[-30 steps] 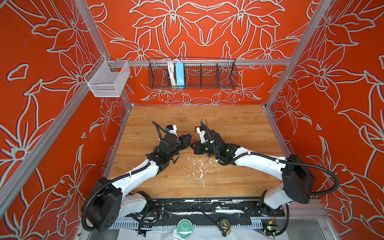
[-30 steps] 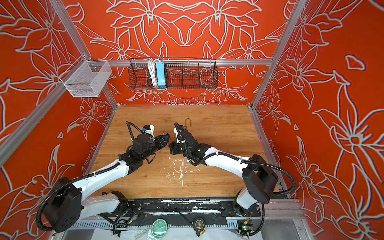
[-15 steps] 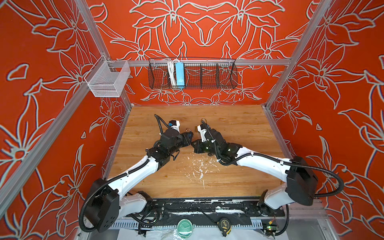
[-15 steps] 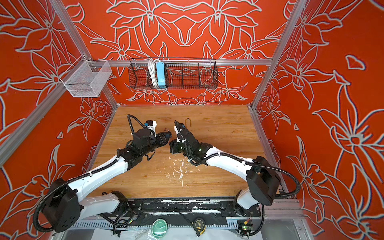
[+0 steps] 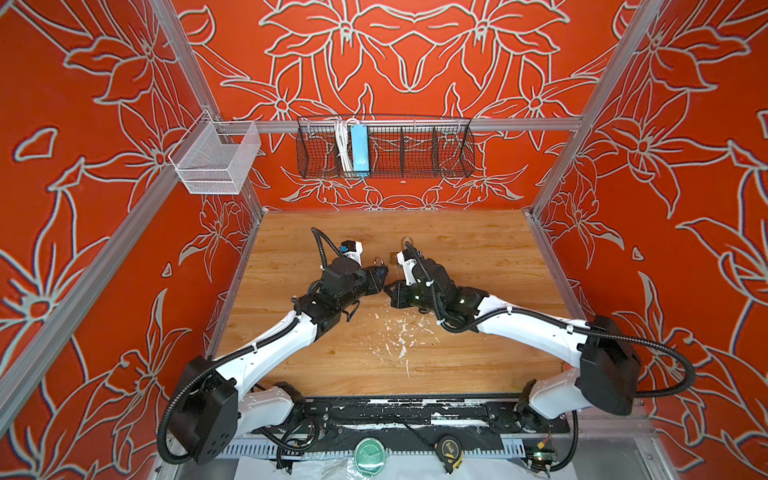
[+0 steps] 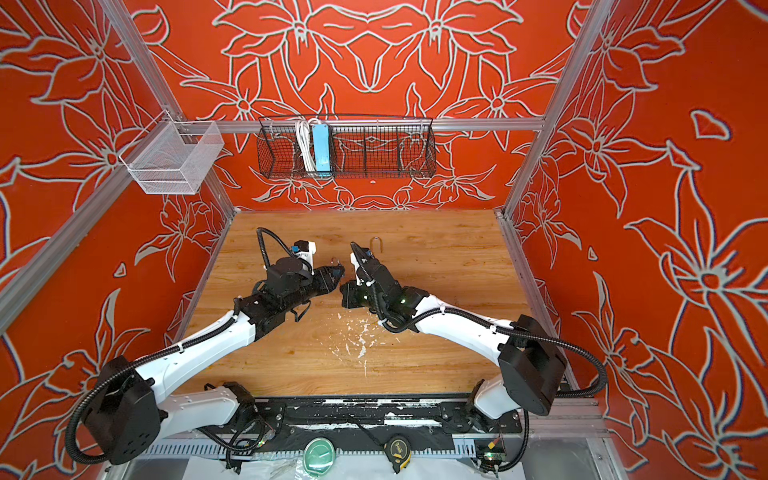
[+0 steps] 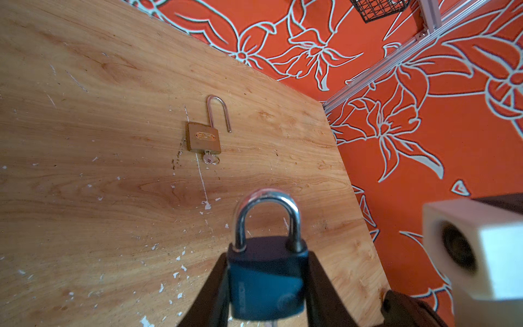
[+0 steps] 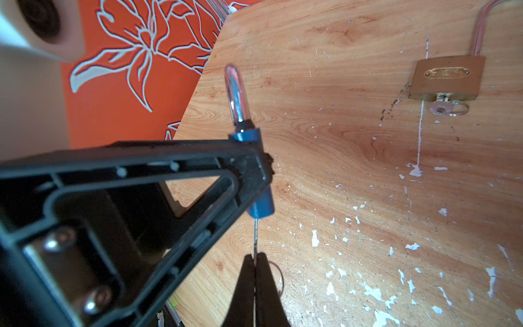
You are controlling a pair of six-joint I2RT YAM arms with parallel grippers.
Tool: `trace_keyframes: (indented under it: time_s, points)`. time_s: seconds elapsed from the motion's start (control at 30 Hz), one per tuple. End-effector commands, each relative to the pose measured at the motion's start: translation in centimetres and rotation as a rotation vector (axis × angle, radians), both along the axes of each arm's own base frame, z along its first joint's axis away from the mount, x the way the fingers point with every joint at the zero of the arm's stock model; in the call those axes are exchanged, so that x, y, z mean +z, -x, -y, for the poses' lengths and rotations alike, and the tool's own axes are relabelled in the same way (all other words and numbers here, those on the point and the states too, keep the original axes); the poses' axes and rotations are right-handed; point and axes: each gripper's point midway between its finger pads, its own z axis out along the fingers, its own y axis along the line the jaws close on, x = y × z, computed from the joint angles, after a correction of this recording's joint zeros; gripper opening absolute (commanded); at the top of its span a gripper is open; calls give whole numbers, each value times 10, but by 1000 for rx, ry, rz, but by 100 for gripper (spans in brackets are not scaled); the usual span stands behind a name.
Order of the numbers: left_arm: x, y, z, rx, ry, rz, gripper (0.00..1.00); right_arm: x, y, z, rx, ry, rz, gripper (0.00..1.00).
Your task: Unlock with the key
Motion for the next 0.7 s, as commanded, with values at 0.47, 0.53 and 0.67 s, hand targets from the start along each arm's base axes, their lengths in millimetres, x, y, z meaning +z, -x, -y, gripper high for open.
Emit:
trace_keyframes:
  time_s: [0.47, 0.53, 0.67]
  points:
    - [-48, 31, 26, -177, -32, -180, 0, 92, -11, -9, 0, -216, 226, 0]
    - [-49, 31, 26, -174, -32, -186, 0, 93, -11, -10, 1, -223, 227, 0]
    - [-53, 30, 26, -167, -26, -202, 0, 96, -10, -12, 13, -237, 229, 0]
